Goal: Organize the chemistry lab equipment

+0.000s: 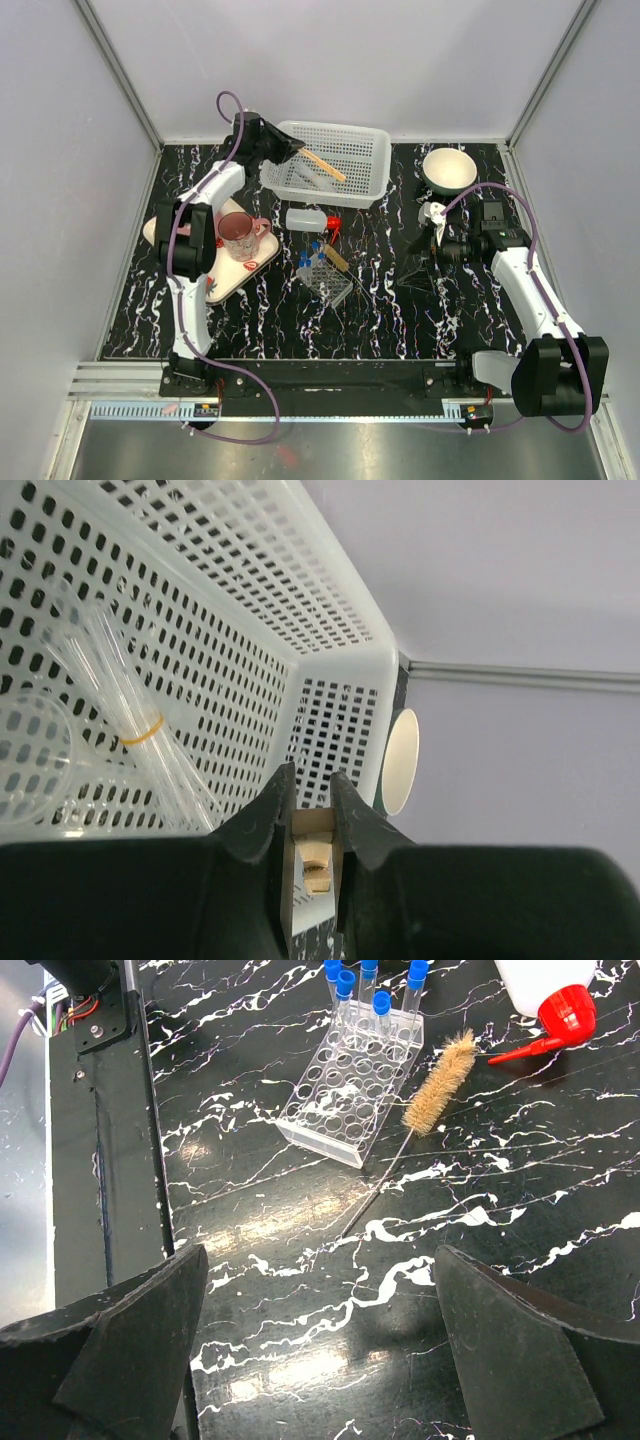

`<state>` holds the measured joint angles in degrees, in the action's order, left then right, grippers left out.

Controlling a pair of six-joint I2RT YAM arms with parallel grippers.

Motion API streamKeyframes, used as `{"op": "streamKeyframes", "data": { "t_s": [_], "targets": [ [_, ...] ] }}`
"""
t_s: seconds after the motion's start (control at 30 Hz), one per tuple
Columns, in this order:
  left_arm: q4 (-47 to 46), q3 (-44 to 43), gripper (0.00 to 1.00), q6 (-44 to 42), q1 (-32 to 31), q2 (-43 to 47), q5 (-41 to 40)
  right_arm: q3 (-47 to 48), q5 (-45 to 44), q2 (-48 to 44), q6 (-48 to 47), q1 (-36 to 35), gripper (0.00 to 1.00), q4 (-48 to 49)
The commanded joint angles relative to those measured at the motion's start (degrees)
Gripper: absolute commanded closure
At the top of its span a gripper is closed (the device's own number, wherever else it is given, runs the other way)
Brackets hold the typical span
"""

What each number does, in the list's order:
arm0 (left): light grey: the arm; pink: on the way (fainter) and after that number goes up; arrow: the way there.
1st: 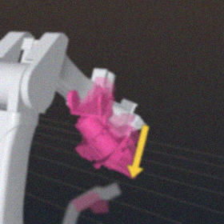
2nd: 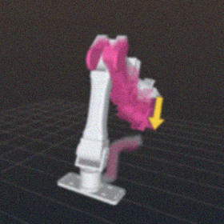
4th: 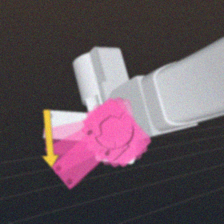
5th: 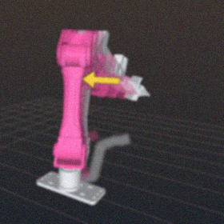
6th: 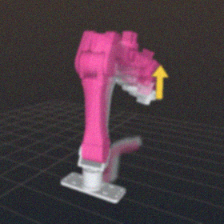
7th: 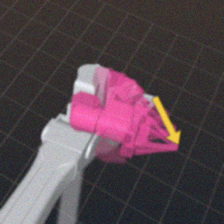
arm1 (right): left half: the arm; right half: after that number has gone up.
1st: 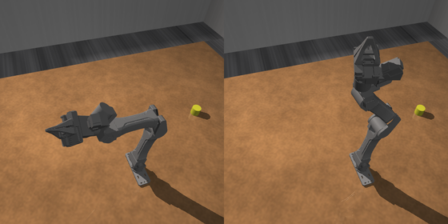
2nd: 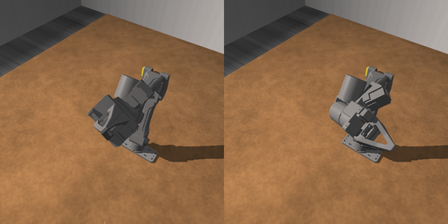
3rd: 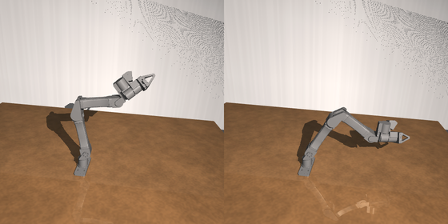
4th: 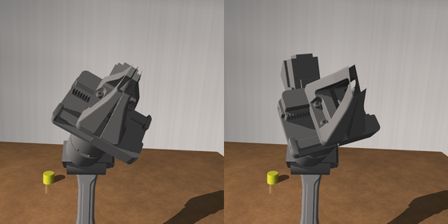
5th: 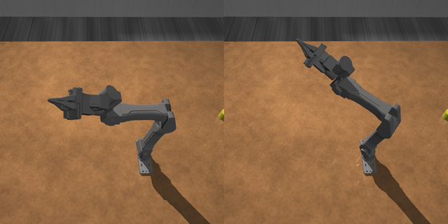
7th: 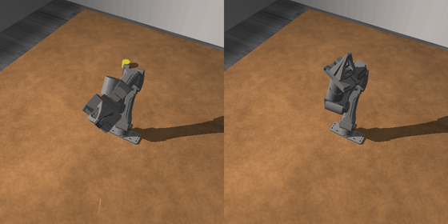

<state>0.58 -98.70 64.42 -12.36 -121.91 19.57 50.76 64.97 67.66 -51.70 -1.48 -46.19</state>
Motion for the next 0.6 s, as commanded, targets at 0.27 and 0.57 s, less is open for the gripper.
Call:
{"op": "streamKeyframes", "data": {
  "t_s": [0.27, 0.57],
  "targets": [
    [10.0, -15.8, 0.77, 2.2, 0.8, -7.7, -7.2, 1.1, 0.8, -0.3, -3.3, 0.2, 0.01, -2.0],
    [12.7, -19.4, 0.29, -3.0, 0.9, -5.6, -2.7, 1.1, 0.4, -1.3, -3.5, 0.2, 0.01, -2.1]
  ]
}}
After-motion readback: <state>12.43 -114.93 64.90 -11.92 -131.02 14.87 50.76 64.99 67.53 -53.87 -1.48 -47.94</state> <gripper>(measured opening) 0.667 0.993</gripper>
